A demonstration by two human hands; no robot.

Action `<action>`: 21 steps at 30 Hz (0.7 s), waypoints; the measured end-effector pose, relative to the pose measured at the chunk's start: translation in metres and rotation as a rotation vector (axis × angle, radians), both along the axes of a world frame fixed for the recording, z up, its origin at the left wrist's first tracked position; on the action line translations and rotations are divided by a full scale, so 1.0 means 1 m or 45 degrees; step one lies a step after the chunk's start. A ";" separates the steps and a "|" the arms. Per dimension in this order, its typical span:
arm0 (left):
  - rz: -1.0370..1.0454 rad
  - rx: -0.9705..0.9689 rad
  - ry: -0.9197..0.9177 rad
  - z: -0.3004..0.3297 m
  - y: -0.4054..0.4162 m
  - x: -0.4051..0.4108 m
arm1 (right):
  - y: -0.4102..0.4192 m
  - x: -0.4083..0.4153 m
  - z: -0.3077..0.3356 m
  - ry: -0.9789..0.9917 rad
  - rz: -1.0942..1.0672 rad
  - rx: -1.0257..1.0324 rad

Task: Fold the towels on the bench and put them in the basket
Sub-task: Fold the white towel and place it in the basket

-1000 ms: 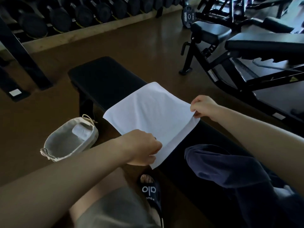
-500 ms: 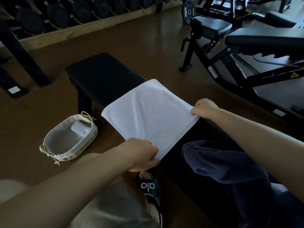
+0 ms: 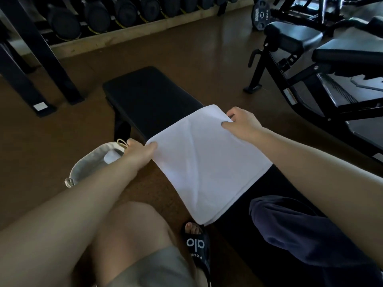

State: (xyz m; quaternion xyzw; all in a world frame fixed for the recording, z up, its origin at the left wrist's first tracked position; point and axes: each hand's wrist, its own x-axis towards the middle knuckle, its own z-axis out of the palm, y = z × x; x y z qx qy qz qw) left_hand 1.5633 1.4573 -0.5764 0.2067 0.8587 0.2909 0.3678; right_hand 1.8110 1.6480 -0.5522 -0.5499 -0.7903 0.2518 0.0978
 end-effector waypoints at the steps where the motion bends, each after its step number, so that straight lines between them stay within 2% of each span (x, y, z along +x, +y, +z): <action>1: 0.089 0.030 -0.161 -0.010 0.001 -0.012 | 0.005 -0.012 0.000 0.026 -0.020 -0.029; 3: 0.184 0.072 -0.433 -0.038 0.004 -0.036 | 0.020 -0.032 -0.003 0.077 -0.077 -0.106; 5: 0.174 0.055 -0.543 -0.041 0.007 -0.043 | 0.036 -0.048 -0.007 0.110 -0.134 -0.152; 9: -0.074 0.076 -0.281 -0.026 0.018 -0.044 | 0.066 -0.072 -0.014 0.133 -0.217 -0.166; 13: -0.218 0.111 -0.301 -0.017 0.026 -0.054 | 0.085 -0.084 -0.020 0.153 -0.236 -0.189; 16: -0.227 0.149 -0.268 -0.012 0.030 -0.063 | 0.096 -0.090 -0.027 0.261 -0.278 -0.209; 21: -0.064 0.287 -0.123 -0.014 0.038 -0.077 | 0.109 -0.106 -0.028 0.363 -0.284 -0.124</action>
